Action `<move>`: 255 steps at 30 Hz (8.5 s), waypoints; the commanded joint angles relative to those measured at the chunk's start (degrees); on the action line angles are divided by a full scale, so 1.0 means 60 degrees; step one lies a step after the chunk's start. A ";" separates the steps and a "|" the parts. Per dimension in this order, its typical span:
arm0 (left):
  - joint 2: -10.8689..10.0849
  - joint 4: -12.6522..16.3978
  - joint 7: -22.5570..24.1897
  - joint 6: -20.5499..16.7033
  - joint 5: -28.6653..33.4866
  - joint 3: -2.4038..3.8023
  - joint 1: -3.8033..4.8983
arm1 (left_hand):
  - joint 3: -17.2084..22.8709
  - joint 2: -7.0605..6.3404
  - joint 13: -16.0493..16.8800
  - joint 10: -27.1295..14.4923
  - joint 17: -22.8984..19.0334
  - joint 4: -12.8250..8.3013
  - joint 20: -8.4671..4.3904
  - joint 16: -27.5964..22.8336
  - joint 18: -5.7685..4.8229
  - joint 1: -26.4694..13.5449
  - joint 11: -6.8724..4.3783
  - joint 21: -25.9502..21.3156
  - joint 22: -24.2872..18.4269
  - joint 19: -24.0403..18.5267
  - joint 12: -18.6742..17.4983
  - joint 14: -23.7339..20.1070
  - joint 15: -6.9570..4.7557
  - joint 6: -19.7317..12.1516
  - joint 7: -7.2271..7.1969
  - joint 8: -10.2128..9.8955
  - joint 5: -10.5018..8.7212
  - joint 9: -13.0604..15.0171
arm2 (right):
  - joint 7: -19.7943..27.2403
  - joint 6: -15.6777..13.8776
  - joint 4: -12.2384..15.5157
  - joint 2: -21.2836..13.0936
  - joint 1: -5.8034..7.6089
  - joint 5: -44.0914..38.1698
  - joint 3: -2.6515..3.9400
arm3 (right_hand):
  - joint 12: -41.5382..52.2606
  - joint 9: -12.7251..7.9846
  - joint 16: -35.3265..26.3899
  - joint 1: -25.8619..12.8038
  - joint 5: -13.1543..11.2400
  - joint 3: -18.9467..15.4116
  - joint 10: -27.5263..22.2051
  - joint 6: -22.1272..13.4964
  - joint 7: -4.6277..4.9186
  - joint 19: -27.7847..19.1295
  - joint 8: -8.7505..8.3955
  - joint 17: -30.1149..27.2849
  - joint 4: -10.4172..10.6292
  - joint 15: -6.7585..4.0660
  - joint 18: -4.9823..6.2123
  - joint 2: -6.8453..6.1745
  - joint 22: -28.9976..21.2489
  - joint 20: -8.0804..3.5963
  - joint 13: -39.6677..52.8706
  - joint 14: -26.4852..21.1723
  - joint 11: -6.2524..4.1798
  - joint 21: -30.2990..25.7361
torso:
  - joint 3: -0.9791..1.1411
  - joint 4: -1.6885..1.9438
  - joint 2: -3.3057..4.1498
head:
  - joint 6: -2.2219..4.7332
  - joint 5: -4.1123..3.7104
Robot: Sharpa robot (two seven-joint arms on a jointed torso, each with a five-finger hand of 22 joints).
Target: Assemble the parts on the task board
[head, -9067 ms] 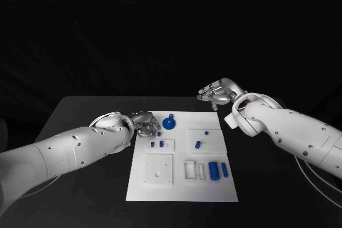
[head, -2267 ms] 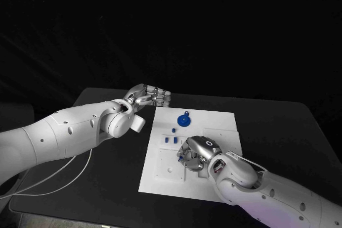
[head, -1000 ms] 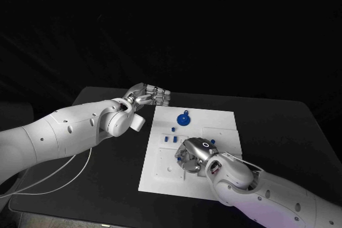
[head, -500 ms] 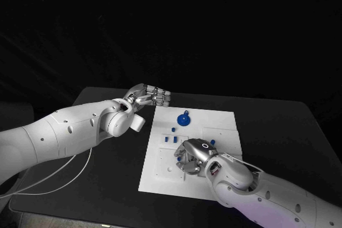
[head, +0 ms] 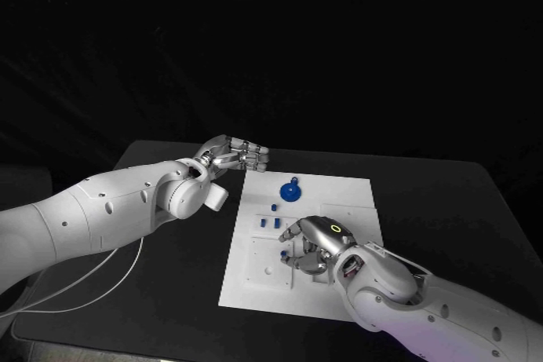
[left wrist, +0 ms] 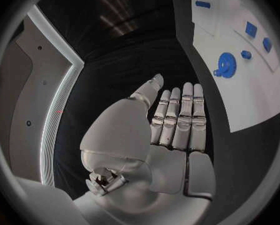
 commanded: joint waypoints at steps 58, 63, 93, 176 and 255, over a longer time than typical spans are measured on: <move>0.0026 -0.0016 0.0009 0.0187 0.0069 -0.0001 -0.0030 | -0.0086 0.0053 -0.0007 -0.0030 -0.0008 0.0024 0.0018 -0.0035 -0.0137 0.0016 0.0003 0.0040 -0.0292 0.0103 0.0031 -0.0094 -0.0004 0.0045 0.0003 0.0031 -0.0040 -0.0002 | -0.0448 0.2839 -0.0645 -0.1057 0.0391 -0.0253 0.1305 | -0.0229 -0.0012 -0.0073 -0.0304 -0.1870 0.2253 0.1824 0.0555 0.0063 0.0401 0.0023 -0.0079 -0.0065 -0.0304 -0.0156 0.0271 -0.0211 -0.0279 -0.0001 0.0197 -0.0445 0.0583 | -0.0001 0.0006 0.0010 | 0.0053 -0.0142; 0.0028 -0.0022 -0.0014 0.0196 0.0069 -0.0001 -0.0030 | -0.0090 0.0048 -0.0006 -0.0037 -0.0008 0.0024 0.0023 -0.0035 -0.0141 0.0017 0.0005 0.0035 -0.0300 0.0094 0.0032 -0.0103 0.0000 0.0038 0.0003 0.0029 -0.0043 -0.0001 | -0.0440 0.2958 -0.0704 -0.1035 0.0390 -0.0236 0.1249 | -0.0229 -0.0011 -0.0089 -0.0324 -0.1867 0.2257 0.1926 0.0784 0.0085 0.0394 0.0019 -0.0068 -0.0147 -0.0304 -0.0178 0.0338 -0.0224 -0.0282 0.0001 0.0208 -0.0463 0.0604 | -0.0006 -0.0001 0.0005 | 0.0037 -0.0154; 0.0096 -0.0132 -0.0054 0.0244 0.0054 -0.0001 -0.0033 | -0.0104 0.0048 -0.0006 -0.0043 -0.0007 0.0030 0.0025 -0.0034 -0.0142 0.0049 0.0006 0.0037 -0.0380 0.0095 0.0037 -0.0112 0.0001 0.0037 0.0005 0.0041 -0.0047 0.0001 | -0.0440 0.1596 -0.0114 -0.1105 0.0558 -0.0696 0.1227 | -0.0225 0.0080 -0.0203 0.0227 -0.1870 0.2325 0.3257 0.2029 -0.0127 0.0398 0.0028 0.0097 -0.1066 -0.0586 -0.0392 0.1188 0.0149 -0.0574 0.0034 0.0350 -0.0843 0.1352 | -0.0022 0.0023 -0.0025 | 0.0062 -0.0105; 0.0658 -0.0626 -0.0114 0.0341 0.0059 -0.0004 -0.0062 | -0.0101 0.0071 -0.0006 -0.0054 -0.0007 0.0060 0.0031 -0.0035 -0.0153 0.0015 0.0011 0.0049 -0.0541 0.0101 0.0033 -0.0134 0.0009 -0.0019 0.0019 0.0027 -0.0053 -0.0002 | -0.0224 0.1885 -0.0011 0.0773 0.0766 -0.1520 -0.1187 | -0.0228 0.0074 -0.0355 -0.0059 -0.1870 0.2608 0.3296 0.2071 -0.0141 0.0402 0.0026 0.0253 -0.1399 -0.0605 -0.0378 0.1199 0.0277 -0.0595 0.0031 0.0394 -0.0846 0.1348 | -0.0021 -0.0011 -0.0023 | -0.0137 0.0659; 0.0669 -0.0659 -0.0271 0.0502 0.0039 -0.0008 -0.0066 | -0.0145 0.0066 -0.0006 -0.0082 -0.0007 0.0097 0.0050 -0.0035 -0.0157 0.0072 0.0022 0.0049 -0.0713 0.0093 0.0036 -0.0184 0.0027 -0.0029 0.0020 0.0037 -0.0081 0.0000 | -0.0327 0.1483 -0.0096 0.1072 0.0801 -0.1299 -0.1244 | -0.0254 -0.0015 -0.0261 -0.0352 -0.1593 0.2240 0.1664 0.0481 0.0047 0.0404 0.0009 -0.0100 -0.0592 -0.0268 0.0064 0.0060 -0.0152 -0.0186 0.0005 0.0290 -0.0378 0.0482 | -0.0018 -0.0012 -0.0022 | -0.0178 0.0601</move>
